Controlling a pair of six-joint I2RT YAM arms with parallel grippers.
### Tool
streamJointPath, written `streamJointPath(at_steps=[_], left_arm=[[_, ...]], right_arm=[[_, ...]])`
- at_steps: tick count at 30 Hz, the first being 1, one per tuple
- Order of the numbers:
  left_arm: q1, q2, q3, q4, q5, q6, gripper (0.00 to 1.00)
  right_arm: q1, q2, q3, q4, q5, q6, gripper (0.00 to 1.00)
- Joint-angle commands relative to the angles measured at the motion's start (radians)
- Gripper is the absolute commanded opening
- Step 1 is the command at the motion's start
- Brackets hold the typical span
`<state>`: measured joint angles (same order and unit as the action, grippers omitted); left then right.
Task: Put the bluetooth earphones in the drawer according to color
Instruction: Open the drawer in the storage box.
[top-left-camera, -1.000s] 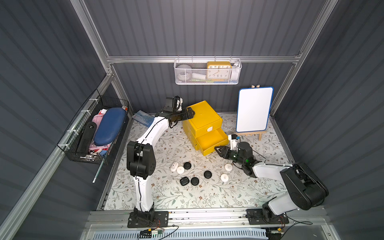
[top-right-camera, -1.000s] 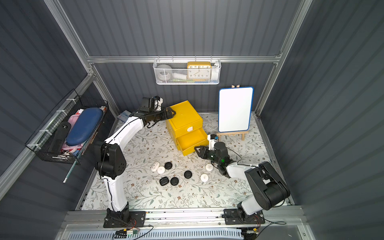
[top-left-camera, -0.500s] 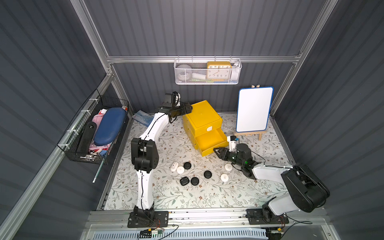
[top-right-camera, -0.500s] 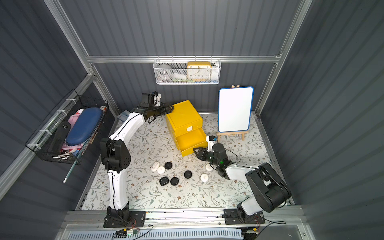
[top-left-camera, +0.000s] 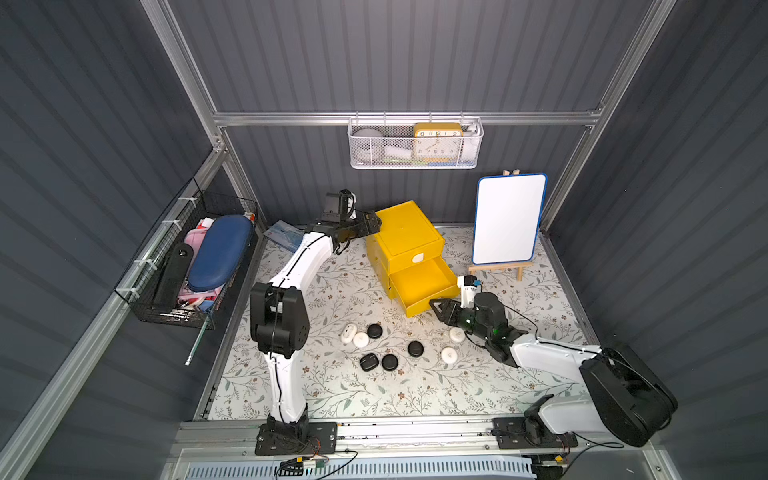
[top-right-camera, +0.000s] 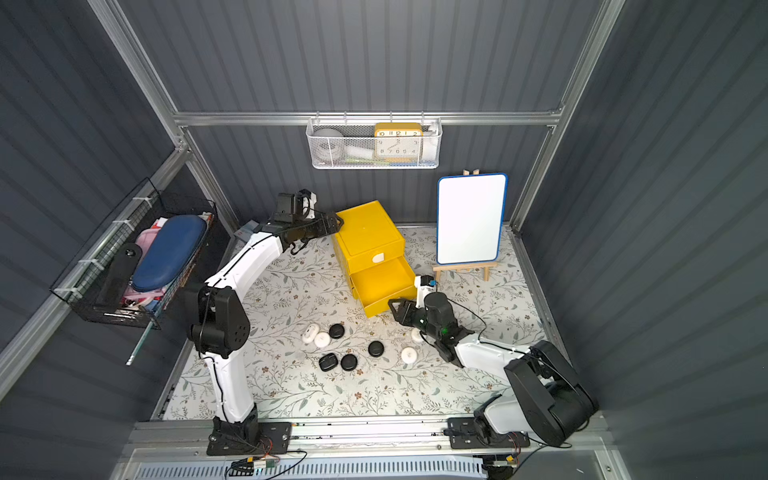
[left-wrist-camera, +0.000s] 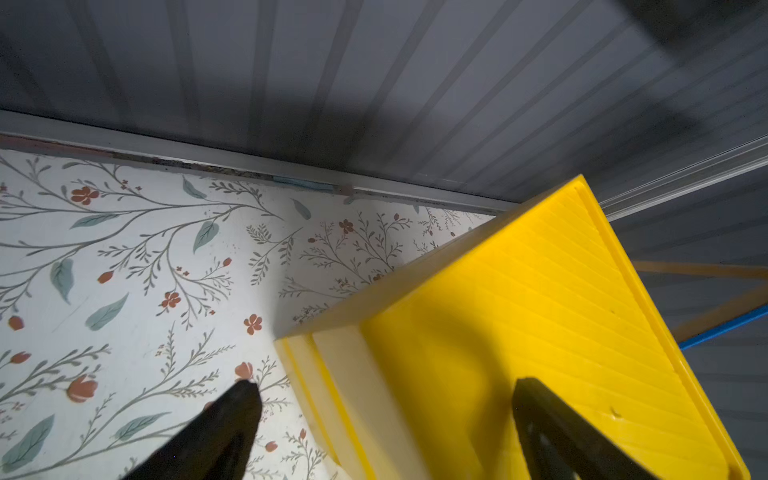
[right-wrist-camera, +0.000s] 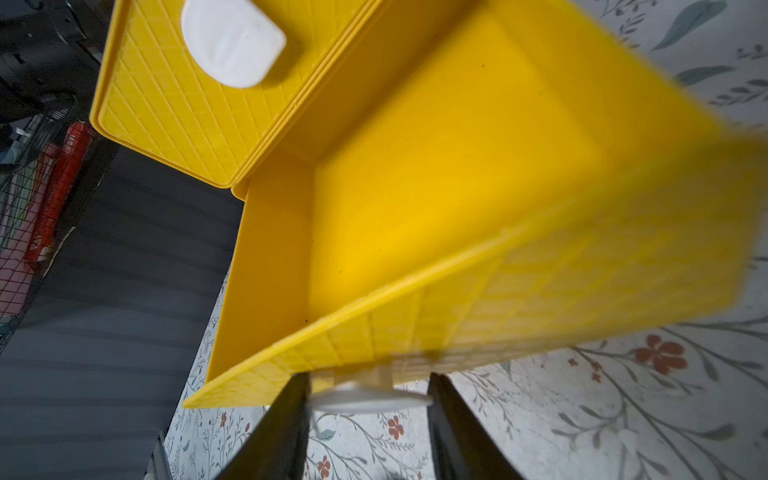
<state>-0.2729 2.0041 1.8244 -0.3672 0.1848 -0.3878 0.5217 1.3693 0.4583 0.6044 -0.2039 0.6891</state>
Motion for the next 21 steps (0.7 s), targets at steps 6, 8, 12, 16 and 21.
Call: streamJointPath(at_steps=[6,8,12,16,21], left_arm=[[0.008,-0.209,-0.193,-0.006,-0.036,-0.007,0.99],[0.008,-0.273,-0.262,-0.004,-0.041,-0.014,0.99],[0.008,-0.422,-0.418,0.002,-0.049,-0.026,0.99],[0.008,-0.552,-0.575,0.017,-0.066,-0.044,0.99],[0.008,-0.697,-0.787,0.029,-0.021,-0.094,0.99]], right_arm=[[0.003,-0.065,-0.027,-0.090,0.010,-0.022,0.70],[0.003,-0.109,-0.020,-0.156,0.015,-0.034,0.76],[0.003,-0.217,-0.008,-0.301,0.025,-0.058,0.86],[0.002,-0.321,0.000,-0.484,0.080,-0.087,0.94],[0.001,-0.412,-0.004,-0.676,0.225,-0.106,0.99]])
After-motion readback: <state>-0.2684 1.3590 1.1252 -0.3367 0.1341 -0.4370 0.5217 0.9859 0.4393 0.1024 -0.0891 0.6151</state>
